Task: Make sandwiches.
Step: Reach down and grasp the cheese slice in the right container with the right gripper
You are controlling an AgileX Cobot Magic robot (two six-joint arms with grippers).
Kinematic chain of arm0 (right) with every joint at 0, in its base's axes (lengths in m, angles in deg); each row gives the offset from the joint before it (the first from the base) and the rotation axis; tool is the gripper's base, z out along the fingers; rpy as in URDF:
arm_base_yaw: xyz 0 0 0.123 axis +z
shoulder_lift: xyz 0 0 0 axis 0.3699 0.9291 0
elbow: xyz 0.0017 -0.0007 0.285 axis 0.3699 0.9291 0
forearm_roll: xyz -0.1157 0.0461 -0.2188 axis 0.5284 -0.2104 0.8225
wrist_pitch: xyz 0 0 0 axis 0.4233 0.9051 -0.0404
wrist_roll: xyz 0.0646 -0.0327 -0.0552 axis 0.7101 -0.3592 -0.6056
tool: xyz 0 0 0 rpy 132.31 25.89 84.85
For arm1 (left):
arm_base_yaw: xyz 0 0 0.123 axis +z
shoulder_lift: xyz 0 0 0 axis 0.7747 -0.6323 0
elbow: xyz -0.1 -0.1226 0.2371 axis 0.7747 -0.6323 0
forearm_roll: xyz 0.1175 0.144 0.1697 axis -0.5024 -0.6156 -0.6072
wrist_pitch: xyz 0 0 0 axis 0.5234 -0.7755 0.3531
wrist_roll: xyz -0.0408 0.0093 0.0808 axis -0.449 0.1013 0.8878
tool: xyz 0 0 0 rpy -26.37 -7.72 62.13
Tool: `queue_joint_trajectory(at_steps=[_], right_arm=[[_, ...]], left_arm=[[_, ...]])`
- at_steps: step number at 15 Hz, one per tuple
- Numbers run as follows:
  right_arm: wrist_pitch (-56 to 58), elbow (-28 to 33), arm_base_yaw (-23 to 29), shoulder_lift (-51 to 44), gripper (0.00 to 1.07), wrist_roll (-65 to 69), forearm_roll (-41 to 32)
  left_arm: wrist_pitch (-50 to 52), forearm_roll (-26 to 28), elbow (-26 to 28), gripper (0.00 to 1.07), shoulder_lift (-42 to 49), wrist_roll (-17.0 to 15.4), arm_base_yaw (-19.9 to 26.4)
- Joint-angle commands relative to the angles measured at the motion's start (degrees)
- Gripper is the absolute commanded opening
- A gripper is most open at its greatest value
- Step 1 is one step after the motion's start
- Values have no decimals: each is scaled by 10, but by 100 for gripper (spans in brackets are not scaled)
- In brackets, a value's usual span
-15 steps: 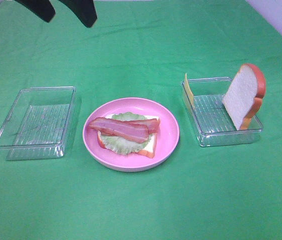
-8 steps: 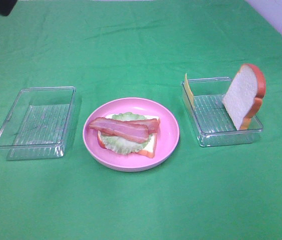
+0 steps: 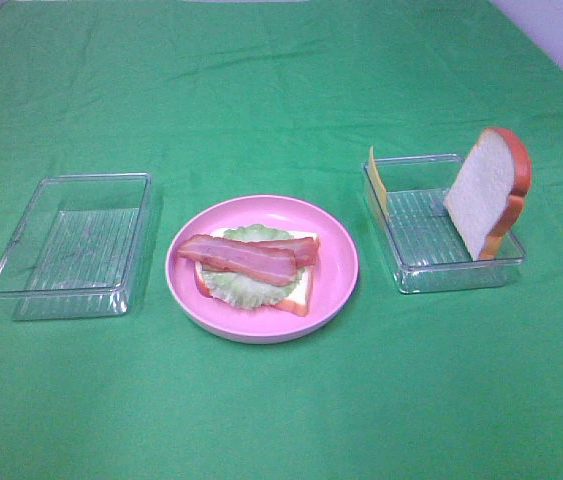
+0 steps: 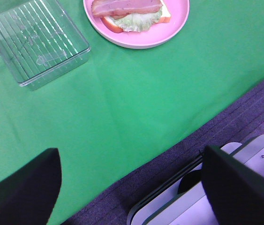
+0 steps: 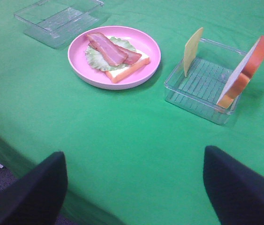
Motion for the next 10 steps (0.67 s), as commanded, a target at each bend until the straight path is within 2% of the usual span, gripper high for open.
queue_joint_trajectory(at_steps=[1, 4, 5, 7, 8, 10], right_arm=[[2, 1, -2, -8, 76, -4, -1], [2, 1, -2, -8, 76, -4, -1], [2, 1, -2, -8, 76, -4, -1], [2, 1, -2, -8, 76, -4, -1], [2, 1, -2, -8, 76, -4, -1], [2, 1, -2, -8, 76, -4, -1]], left_arm=[[18, -2, -53, 78, 82, 1, -3], [24, -7, -102, 78, 176, 14, -3], [25, -9, -128, 78, 229, 35, -3], [25, -10, -148, 78, 273, 47, -3], [25, -15, -167, 78, 317, 47, -3], [25, -14, -182, 78, 341, 47, -3]])
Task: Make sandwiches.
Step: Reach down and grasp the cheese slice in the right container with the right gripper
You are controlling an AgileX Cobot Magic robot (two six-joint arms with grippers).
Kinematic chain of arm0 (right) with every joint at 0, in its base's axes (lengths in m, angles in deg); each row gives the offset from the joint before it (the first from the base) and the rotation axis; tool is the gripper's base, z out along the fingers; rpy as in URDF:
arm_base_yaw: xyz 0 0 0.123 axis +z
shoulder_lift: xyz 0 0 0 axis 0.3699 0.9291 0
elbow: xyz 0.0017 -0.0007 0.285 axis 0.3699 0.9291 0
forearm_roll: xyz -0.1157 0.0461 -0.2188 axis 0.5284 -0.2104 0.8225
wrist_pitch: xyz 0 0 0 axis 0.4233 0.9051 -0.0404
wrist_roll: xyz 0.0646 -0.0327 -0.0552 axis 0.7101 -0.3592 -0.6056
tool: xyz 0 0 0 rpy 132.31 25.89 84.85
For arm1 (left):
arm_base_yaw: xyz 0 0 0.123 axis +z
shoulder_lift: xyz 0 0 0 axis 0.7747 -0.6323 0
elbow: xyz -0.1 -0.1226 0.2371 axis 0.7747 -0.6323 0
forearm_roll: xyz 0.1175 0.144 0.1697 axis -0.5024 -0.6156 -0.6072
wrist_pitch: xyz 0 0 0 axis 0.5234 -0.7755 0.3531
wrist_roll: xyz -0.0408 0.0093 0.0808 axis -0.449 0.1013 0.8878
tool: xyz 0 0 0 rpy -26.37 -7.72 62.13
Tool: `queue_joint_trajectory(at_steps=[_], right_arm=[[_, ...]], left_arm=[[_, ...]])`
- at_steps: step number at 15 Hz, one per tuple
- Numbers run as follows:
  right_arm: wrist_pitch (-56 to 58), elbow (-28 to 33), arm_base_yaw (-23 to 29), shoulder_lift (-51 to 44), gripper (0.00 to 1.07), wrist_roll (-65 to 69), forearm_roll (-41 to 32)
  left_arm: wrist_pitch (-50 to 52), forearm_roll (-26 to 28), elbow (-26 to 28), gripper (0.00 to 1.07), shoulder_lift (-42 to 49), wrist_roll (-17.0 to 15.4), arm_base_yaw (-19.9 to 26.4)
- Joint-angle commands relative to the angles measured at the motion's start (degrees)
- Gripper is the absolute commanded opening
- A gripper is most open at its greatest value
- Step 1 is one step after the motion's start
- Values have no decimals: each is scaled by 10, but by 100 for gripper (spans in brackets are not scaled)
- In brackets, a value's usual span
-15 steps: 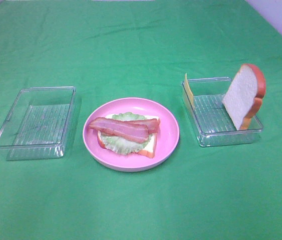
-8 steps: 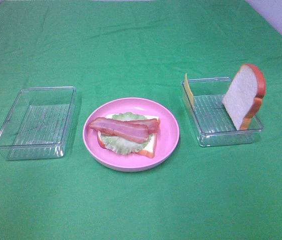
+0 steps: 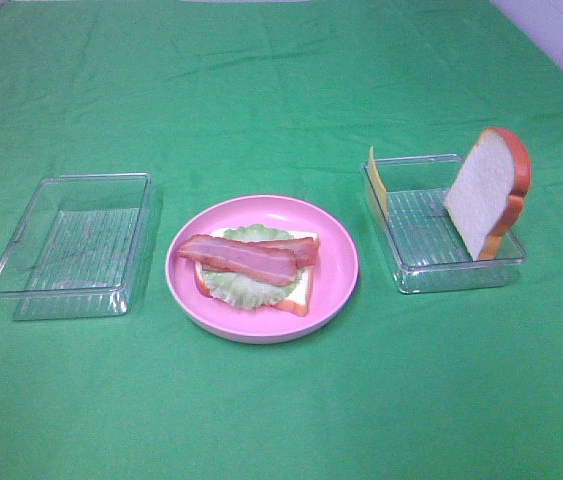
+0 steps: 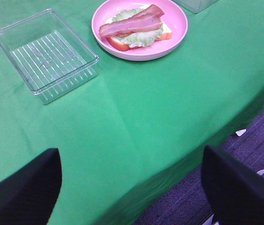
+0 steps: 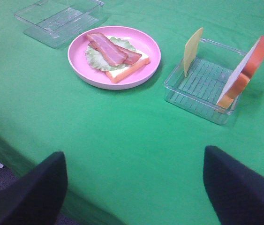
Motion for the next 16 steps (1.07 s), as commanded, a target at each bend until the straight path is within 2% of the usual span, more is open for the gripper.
queue_joint_trajectory(at_steps=[1, 3, 6, 8, 10, 12, 13, 16], right_arm=[[2, 1, -2, -8, 76, -4, -1], [1, 1, -2, -7, 76, 0, 6], [-3, 0, -2, -1, 76, 29, 30], [-7, -2, -2, 14, 76, 61, 54], [-72, -14, -2, 79, 75, 133, 142], [-137, -28, -2, 153, 75, 197, 193], [-147, -34, -2, 178, 75, 212, 208], [-153, -100, -2, 347, 70, 232, 231]], left_arm=[[9, -1, -22, 78, 34, 2, -3], [21, -2, -23, 78, 64, 1, -3], [31, -15, -24, 78, 60, 10, -3], [54, -21, -33, 78, 60, 6, -3], [76, -22, -46, 78, 59, -2, -3], [76, -22, -46, 78, 59, -2, -3], [76, -22, -46, 78, 59, -2, -3], [76, -22, -46, 78, 59, -2, -3]])
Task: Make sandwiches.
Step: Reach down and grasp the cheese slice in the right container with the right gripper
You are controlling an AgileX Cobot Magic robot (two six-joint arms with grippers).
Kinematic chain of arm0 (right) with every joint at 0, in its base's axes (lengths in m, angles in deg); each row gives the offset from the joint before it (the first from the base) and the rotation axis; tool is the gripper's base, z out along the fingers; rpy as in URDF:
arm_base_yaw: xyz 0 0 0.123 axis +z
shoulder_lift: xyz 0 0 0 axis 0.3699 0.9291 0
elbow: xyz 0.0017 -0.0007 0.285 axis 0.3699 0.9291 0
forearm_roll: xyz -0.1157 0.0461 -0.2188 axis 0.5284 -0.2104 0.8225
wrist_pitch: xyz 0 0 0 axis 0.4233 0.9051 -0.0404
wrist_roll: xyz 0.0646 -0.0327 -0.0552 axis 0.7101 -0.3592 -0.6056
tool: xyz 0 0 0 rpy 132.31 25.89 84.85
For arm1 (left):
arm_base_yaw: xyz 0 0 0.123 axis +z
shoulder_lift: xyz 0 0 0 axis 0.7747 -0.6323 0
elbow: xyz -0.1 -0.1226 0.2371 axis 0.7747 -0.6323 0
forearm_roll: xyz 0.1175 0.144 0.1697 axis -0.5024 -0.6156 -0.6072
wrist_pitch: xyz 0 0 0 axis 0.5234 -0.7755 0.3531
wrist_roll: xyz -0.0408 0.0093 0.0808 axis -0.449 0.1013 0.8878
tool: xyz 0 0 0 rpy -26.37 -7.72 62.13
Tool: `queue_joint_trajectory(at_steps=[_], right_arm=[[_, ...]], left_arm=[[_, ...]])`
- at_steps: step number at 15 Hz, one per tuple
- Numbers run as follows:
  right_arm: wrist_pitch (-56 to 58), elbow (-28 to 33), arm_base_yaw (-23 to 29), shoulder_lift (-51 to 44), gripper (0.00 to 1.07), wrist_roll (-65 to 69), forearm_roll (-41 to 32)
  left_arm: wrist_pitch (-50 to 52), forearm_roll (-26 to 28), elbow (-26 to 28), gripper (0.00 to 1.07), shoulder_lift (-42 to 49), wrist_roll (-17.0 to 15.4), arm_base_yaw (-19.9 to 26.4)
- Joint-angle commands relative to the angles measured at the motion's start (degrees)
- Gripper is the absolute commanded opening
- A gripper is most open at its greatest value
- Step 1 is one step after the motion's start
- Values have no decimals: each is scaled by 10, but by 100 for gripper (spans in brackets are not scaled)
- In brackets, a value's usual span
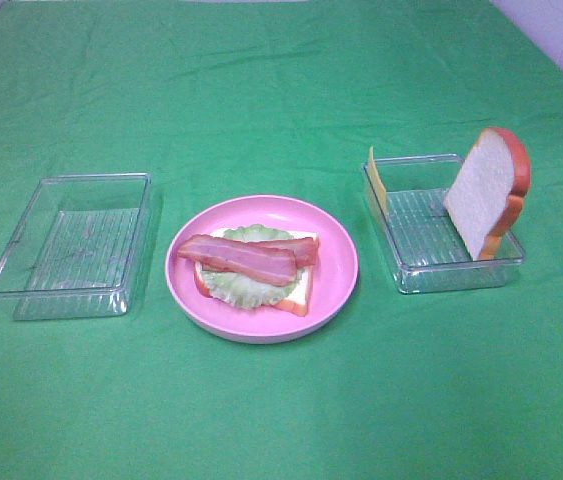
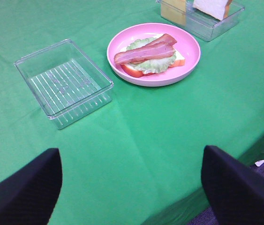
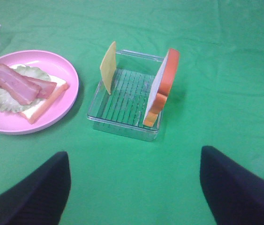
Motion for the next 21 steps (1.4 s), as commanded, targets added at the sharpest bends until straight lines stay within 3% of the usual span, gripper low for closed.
queue_joint_trajectory(at_steps=[1, 4, 5, 6, 13, 15, 19, 21], right_arm=[[-11, -60, -2, 120, 69, 10, 13], [-6, -169, -2, 294, 69, 14, -14], [14, -242, -2, 399, 69, 14, -35], [24, -277, -2, 450, 69, 13, -40], [91, -486, -5, 686, 69, 12, -65], [119, -537, -25, 735, 69, 12, -106], [186, -660, -90, 854, 69, -33, -261], [217, -737, -96, 926, 69, -37, -267]], left_arm=[[7, -1, -1, 78, 10, -3, -3], [7, -1, -1, 78, 10, -3, -3], [7, -1, -1, 78, 10, -3, -3], [7, -1, -1, 78, 10, -3, -3], [7, -1, -1, 78, 10, -3, -3], [7, -1, -1, 78, 10, -3, -3], [7, -1, -1, 78, 10, -3, -3], [7, -1, -1, 78, 10, -3, -3]])
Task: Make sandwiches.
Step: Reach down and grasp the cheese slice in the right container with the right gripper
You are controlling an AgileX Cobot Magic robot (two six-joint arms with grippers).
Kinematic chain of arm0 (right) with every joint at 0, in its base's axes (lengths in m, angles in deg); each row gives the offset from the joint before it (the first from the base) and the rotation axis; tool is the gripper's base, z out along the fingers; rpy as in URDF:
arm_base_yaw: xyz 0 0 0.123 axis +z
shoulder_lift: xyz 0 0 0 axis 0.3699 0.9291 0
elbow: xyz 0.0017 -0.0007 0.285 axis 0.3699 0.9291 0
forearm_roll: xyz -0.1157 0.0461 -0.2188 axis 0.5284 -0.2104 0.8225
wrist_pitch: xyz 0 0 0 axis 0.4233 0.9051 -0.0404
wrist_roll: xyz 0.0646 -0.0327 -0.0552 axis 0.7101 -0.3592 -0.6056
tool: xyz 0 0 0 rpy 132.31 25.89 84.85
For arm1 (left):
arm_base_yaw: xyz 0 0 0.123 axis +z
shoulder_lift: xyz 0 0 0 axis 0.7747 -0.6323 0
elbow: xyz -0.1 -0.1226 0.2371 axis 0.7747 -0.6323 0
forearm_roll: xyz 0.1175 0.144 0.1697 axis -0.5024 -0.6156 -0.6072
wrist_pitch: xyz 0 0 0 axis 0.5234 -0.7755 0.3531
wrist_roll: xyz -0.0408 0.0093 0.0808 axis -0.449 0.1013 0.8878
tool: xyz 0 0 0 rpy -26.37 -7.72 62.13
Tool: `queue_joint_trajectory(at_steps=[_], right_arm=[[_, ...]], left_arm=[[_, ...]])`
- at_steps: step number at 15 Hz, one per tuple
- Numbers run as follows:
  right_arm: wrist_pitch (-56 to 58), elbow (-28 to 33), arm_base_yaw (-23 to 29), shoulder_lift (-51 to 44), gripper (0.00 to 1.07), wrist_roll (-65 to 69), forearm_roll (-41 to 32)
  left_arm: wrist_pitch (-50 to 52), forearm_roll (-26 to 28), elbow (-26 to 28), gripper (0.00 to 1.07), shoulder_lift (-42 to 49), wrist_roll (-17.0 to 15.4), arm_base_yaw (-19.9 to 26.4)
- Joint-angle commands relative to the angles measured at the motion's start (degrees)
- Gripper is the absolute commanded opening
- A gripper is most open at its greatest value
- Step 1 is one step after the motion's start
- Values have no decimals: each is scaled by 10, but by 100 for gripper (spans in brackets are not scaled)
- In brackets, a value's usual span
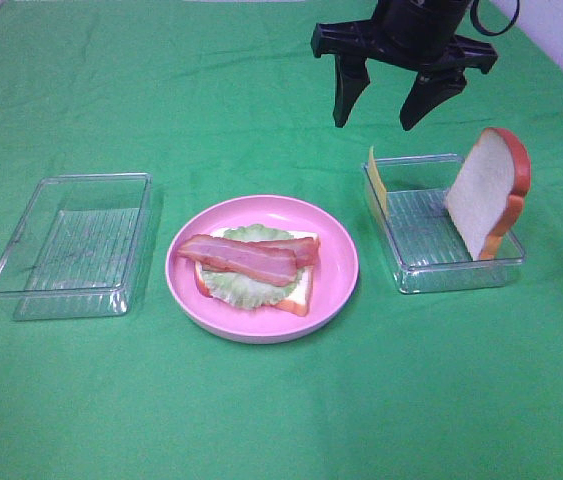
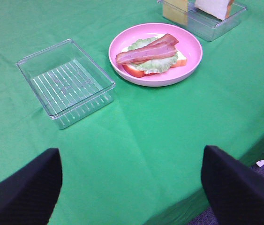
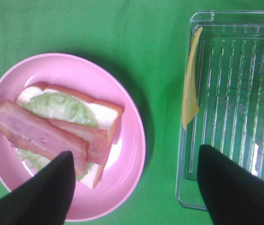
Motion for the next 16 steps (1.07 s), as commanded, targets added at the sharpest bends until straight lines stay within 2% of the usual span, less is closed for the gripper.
queue_joint_trajectory(at_steps=[1, 5, 7, 9, 13, 16], right_arm=[[22, -51, -3, 51, 69, -15, -5], [57, -99, -16, 112, 64, -19, -3], [56, -101, -23, 128, 63, -25, -5], [53, -101, -24, 140, 63, -25, 28], [53, -101, -24, 164, 62, -36, 28], [53, -101, -24, 175, 55, -38, 33]], left_arm=[[7, 2, -1, 78, 10, -2, -3], [7, 2, -1, 78, 10, -2, -3], [7, 2, -1, 78, 10, -2, -3], [7, 2, -1, 78, 10, -2, -3], [7, 2, -1, 78, 10, -2, -3], [7, 2, -1, 78, 10, -2, -3]])
